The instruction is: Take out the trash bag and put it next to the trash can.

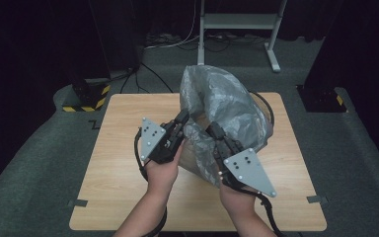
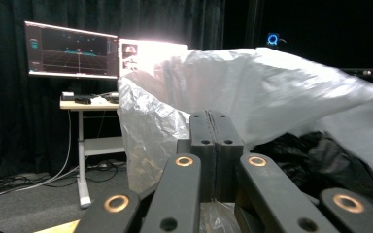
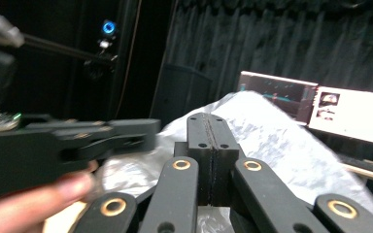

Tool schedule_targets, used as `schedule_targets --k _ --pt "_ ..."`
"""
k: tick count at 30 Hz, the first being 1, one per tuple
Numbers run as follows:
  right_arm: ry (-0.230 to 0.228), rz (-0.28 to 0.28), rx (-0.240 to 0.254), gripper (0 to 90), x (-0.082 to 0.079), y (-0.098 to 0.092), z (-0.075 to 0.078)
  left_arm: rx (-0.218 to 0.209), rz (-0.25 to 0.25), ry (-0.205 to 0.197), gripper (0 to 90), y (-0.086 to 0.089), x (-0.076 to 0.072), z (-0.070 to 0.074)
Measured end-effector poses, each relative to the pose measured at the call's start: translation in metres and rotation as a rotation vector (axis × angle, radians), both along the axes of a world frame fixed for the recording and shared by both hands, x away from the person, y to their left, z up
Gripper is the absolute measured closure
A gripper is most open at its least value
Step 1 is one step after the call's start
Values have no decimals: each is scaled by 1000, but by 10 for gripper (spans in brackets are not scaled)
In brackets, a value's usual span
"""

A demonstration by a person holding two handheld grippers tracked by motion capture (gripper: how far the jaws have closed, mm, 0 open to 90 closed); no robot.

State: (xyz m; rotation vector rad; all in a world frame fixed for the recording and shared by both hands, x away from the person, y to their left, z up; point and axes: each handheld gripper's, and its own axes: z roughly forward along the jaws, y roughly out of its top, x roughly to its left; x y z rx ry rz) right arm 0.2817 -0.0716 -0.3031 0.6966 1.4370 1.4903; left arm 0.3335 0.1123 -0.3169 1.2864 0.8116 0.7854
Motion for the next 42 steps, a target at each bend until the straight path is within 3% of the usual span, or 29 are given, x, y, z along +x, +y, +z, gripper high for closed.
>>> schedule_targets --k 7,13,14,16,17,18,21,22,23,25,26,27,28,29,31,32,38,42 --pt "65 46 -59 900 4 30 -31 1 -5 9 889 4 -1 -5" --pt "98 47 -66 900 10 34 -47 3 -24 22 868 7 -1 -9" --pt "96 46 -66 900 11 34 -48 3 -24 22 842 7 -1 -9" --pt "96 44 -64 900 11 33 -48 -38 -26 20 747 14 -4 -8" --pt "96 44 -64 900 11 33 -48 -38 -26 20 661 14 -4 -8" --pt "96 43 -64 899 13 33 -48 -86 -45 22 534 20 -6 -6" --pt "95 44 -63 899 13 33 -48 -90 -40 43 323 20 -5 -4" --pt "92 41 -67 899 14 34 -49 -75 -51 74 285 17 0 -3" --pt "92 41 -67 899 14 34 -49 -75 -51 74 264 17 0 -3" --pt "93 41 -71 899 14 34 -51 -47 -77 165 244 12 12 -3" --pt "92 43 -72 899 14 34 -51 -68 -89 214 239 11 17 -4" --pt "94 44 -72 899 14 35 -52 -91 -110 248 249 13 21 -5" --pt "95 43 -75 899 14 35 -52 -91 -110 248 295 13 21 -5" --pt "95 45 -76 899 14 35 -52 -123 -127 282 337 13 29 -8" --pt "95 47 -78 899 14 34 -52 -102 -138 290 372 14 30 -9" --pt "98 49 -77 898 14 33 -52 -96 -154 293 464 13 31 -9" --pt "88 60 -64 846 10 27 -47 -72 -150 266 662 9 29 -6" --pt "76 63 -34 792 5 19 -39 -36 -137 247 738 6 28 -5"
